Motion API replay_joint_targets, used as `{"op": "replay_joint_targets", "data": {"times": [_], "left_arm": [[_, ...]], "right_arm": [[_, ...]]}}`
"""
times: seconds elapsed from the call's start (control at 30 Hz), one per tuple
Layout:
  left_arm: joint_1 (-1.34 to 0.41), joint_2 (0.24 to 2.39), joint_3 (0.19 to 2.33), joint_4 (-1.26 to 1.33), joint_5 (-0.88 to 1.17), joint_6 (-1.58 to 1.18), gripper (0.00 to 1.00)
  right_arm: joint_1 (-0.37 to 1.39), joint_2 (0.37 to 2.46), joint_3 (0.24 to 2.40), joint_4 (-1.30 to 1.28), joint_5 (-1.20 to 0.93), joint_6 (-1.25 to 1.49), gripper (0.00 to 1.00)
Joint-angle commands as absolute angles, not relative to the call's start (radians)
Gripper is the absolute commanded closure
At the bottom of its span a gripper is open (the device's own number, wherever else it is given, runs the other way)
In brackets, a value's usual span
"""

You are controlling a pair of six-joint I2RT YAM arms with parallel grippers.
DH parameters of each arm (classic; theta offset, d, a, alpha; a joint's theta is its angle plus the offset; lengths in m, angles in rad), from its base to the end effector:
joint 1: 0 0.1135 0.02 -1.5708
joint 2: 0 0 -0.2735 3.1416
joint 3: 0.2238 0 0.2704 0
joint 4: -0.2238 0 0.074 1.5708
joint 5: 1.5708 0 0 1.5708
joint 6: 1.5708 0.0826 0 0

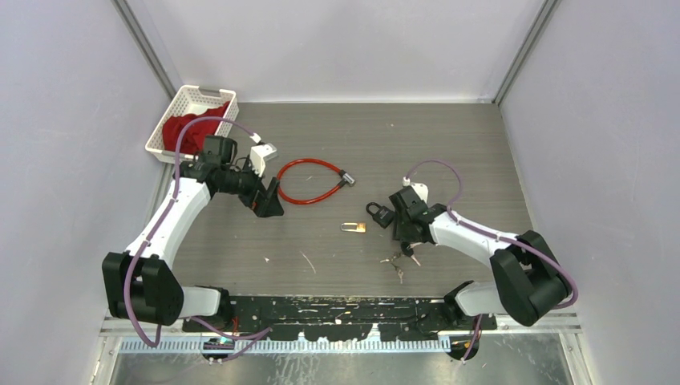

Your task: Unlock with the key

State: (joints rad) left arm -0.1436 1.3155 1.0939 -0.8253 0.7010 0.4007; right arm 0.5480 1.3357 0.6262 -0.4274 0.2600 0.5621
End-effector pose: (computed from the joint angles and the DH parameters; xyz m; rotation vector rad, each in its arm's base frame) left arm 0.2793 -0.0942 0.2600 0.8818 2.2744 -0.7968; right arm 0.2331 0.1174 0.1137 0.0947 2.6384 0.0133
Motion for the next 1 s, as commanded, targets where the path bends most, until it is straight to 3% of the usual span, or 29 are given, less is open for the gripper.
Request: {"op": "replay_joint_targets", "data": {"times": [0.0,0.37,0.67,0.83,0.97], "left_arm": [[-0.143,1.279,1.11,-0.796,0.725,0.395,0.01],[-0.143,1.278,1.107,-0.776,0.726,0.378,0.01],[-0.144,1.278,1.104,-0.77,0.746,0.38,0.01],[-0.164,1.243,1.11,-0.78,0.776,0.425,0.01],[-0.192,1.213,1.134,-0.893,0.862,0.634,0.03]], "right_arm": [[0.549,1.34,0.603,-0.391,0.258,0.602,0.61],[0.549,1.275,0.65,-0.441,0.262,0.582,0.99],[0.549,1.202,0.756,-0.519,0.229,0.517,0.99],[0.549,1.18,0.838,-0.557,0.056,0.46,0.99],[0.549,1.184,0.918,-0.565,-0.121,0.419,0.99]]}}
